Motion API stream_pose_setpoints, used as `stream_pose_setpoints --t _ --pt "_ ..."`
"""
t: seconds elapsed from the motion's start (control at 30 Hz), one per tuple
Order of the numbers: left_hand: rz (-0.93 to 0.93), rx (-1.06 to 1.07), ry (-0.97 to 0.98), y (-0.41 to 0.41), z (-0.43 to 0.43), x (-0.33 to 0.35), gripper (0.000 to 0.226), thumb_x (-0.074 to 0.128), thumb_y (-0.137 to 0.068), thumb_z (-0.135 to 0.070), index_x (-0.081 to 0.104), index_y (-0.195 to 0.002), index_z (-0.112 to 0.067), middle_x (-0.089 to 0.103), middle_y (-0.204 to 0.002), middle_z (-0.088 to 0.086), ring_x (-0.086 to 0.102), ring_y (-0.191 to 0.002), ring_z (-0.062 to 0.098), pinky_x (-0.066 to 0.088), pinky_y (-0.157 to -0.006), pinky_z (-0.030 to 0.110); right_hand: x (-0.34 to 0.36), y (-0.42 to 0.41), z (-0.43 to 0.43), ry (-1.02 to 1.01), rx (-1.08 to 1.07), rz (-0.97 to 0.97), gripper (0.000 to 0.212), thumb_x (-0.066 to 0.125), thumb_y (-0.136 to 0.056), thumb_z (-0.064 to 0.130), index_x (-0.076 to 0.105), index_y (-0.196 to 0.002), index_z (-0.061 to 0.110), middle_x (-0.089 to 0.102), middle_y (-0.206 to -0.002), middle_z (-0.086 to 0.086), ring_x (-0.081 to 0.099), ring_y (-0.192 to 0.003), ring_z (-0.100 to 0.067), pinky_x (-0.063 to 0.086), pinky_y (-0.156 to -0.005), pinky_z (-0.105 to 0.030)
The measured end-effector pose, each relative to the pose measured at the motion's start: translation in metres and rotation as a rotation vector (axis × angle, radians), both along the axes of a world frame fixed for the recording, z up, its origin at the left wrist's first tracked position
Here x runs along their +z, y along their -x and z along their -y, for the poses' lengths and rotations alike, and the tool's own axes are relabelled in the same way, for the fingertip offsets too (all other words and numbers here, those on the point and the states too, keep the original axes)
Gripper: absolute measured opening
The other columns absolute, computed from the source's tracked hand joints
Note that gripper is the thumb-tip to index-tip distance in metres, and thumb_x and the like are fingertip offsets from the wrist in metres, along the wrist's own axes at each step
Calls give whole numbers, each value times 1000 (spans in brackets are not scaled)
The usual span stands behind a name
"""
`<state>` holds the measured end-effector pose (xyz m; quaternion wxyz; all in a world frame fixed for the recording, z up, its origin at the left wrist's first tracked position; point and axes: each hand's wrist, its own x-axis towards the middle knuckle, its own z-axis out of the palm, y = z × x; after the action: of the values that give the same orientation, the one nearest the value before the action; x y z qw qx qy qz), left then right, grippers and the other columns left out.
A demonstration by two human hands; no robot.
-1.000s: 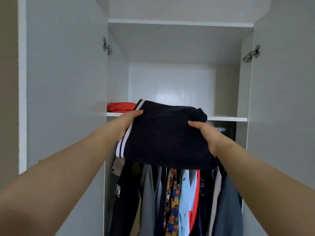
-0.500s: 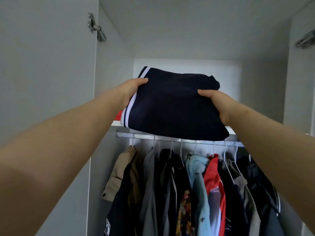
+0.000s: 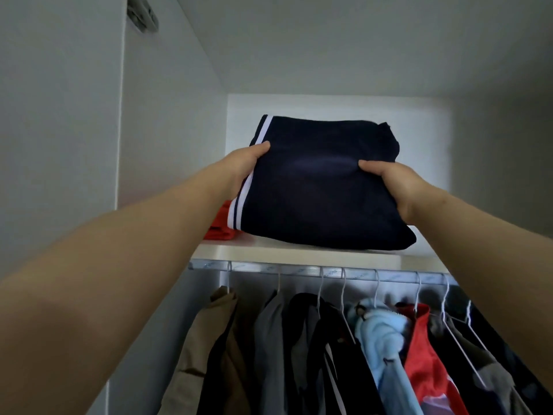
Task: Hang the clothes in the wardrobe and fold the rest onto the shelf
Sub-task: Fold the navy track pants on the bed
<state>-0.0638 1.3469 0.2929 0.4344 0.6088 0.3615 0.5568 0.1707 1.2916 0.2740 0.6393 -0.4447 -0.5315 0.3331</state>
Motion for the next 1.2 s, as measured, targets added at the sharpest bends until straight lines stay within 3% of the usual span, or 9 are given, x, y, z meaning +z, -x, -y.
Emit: stream_pose_setpoints --t 0.2,0.33,0.43,0.53,0.63,0.83,1.03,1.1,1.2 --pt "-318 167 109 -9 -33 -7 43 48 -94 -42 54 -120 -8 61 -109 7 58 -75 17 44 -71 27 -7 -13 -42 211 -39 150 19 62 -86 31 63 -88 12 71 -59 -2 67 -59 -16 45 -52 -23" --pt "-684 278 68 -8 -42 -7 44 51 -92 -41 56 -125 -12 57 -129 7 55 -114 24 39 -103 36 -8 -17 -57 350 -86 316 23 64 -84 32 63 -88 9 70 -59 -7 64 -70 -23 44 -60 -31" --pt "-866 216 92 -11 -41 -8 35 59 -87 -43 62 -110 -17 65 -114 2 62 -94 19 47 -81 33 -13 -21 -62 427 -133 452 25 67 -81 32 64 -88 9 71 -72 -12 64 -74 -28 46 -67 -33" --pt "-845 310 -101 -14 -48 -9 54 59 -88 -36 40 -136 -25 43 -141 5 48 -120 22 34 -96 26 -14 -21 -69 305 -97 440 14 65 -82 26 64 -91 15 70 -87 -11 65 -83 -27 49 -77 -35" --pt "-736 294 -254 -16 -53 -11 39 57 -91 -24 49 -129 -24 46 -136 2 45 -105 11 30 -89 18 -12 -19 -74 134 -47 375 7 60 -87 17 60 -91 23 66 -88 -2 62 -79 -19 46 -63 -30" --pt "-1360 346 -172 -22 -51 -18 29 54 -92 -31 60 -120 -25 54 -130 -3 51 -115 18 38 -94 28 -16 -18 -73 359 -214 1015 18 54 -92 34 53 -100 18 56 -106 -6 52 -91 -21 38 -84 -28" --pt "-1625 598 -230 -30 -53 -19 35 51 -92 -37 56 -125 -26 43 -135 1 45 -120 25 38 -91 36 -19 -17 -85 259 -359 1018 60 64 -86 21 35 -136 8 46 -135 -14 48 -118 -30 38 -90 -32" --pt "-1632 718 -393 -33 -52 -17 33 50 -93 -33 56 -125 -26 38 -138 1 42 -122 26 38 -88 36 -15 -15 -86 118 -481 1062 59 60 -85 19 34 -137 14 46 -135 -13 45 -121 -32 38 -101 -39" --pt "-1496 427 -331 -36 -50 -12 36 43 -96 -34 57 -125 -20 50 -134 2 48 -119 22 37 -98 32 -9 -5 -82 88 -334 1138 52 56 -88 24 40 -137 18 44 -140 -8 44 -125 -27 34 -100 -32"
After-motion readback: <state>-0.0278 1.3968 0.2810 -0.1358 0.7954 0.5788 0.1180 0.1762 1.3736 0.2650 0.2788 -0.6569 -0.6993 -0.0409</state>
